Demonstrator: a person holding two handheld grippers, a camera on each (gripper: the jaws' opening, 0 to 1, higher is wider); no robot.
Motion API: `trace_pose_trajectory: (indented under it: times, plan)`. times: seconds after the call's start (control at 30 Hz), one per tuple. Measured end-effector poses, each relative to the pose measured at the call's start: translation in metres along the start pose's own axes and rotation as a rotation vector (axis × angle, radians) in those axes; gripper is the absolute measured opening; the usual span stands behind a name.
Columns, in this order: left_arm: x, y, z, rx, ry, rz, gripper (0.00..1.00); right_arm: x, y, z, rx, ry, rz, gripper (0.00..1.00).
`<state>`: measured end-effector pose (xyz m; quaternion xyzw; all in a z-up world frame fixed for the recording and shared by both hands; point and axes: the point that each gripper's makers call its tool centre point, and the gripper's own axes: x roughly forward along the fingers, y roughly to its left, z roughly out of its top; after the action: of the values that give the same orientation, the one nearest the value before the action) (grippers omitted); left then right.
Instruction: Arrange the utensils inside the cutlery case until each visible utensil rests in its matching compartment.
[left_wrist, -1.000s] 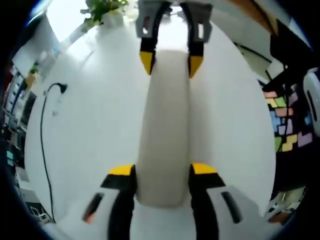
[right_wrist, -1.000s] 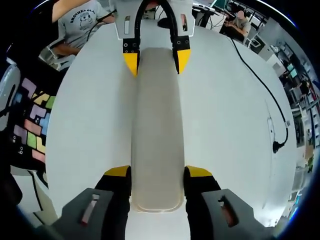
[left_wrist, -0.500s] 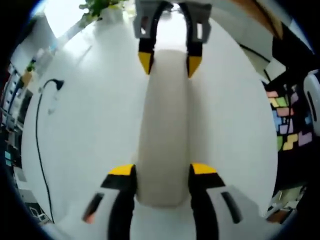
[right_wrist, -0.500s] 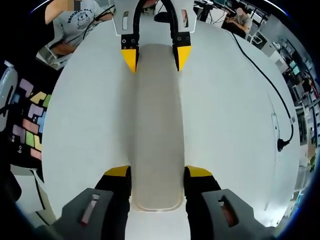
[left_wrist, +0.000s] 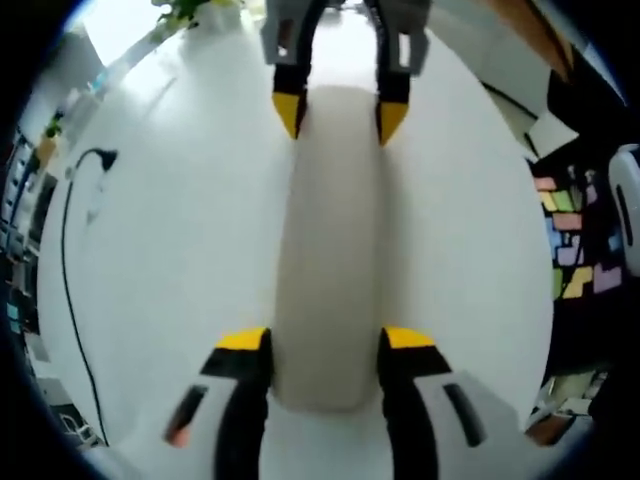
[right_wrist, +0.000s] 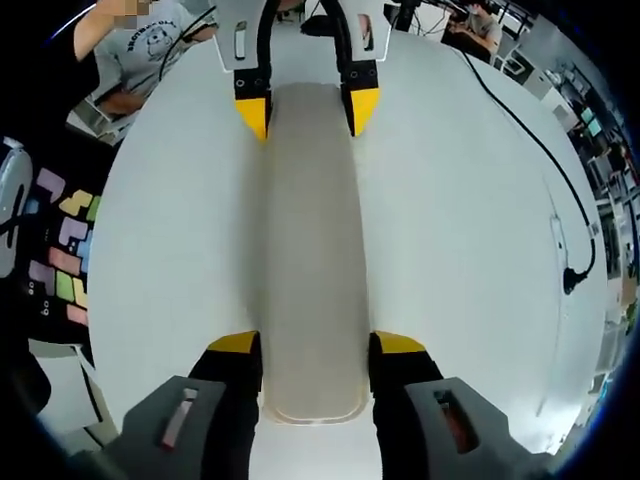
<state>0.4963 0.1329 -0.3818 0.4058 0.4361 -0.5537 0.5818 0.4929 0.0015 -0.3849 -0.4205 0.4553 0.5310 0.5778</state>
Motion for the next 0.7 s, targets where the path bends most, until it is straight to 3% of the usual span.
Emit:
trace_pose_trajectory:
  times: [0.13, 0.3, 0.4, 0.47, 0.57, 0.63, 0.7]
  plan:
    - [0.000, 0.002, 0.000, 0.000, 0.006, 0.001, 0.45, -0.001, -0.001, -0.001, 0.009, -0.010, 0.000, 0.45]
    - [-0.001, 0.003, -0.001, -0.011, -0.039, 0.006, 0.46, -0.001, 0.000, -0.002, 0.010, -0.044, -0.003, 0.45]
    - [-0.002, 0.005, -0.001, -0.022, -0.070, 0.006, 0.46, -0.002, -0.011, -0.004, 0.040, -0.065, -0.054, 0.57]
    - [-0.001, 0.004, 0.000, -0.018, -0.075, -0.001, 0.48, -0.002, -0.011, -0.007, 0.045, -0.063, -0.043, 0.65]
    - [-0.001, 0.000, -0.002, 0.006, -0.069, -0.011, 0.58, -0.002, -0.006, -0.011, 0.050, -0.060, -0.028, 0.69]
    - [-0.001, 0.007, -0.011, -0.023, -0.026, 0.013, 0.69, -0.005, -0.006, -0.017, 0.052, -0.044, -0.036, 0.70]
    - [-0.004, 0.012, -0.014, -0.040, -0.041, 0.028, 0.72, -0.009, -0.006, -0.016, 0.065, -0.071, -0.036, 0.70]
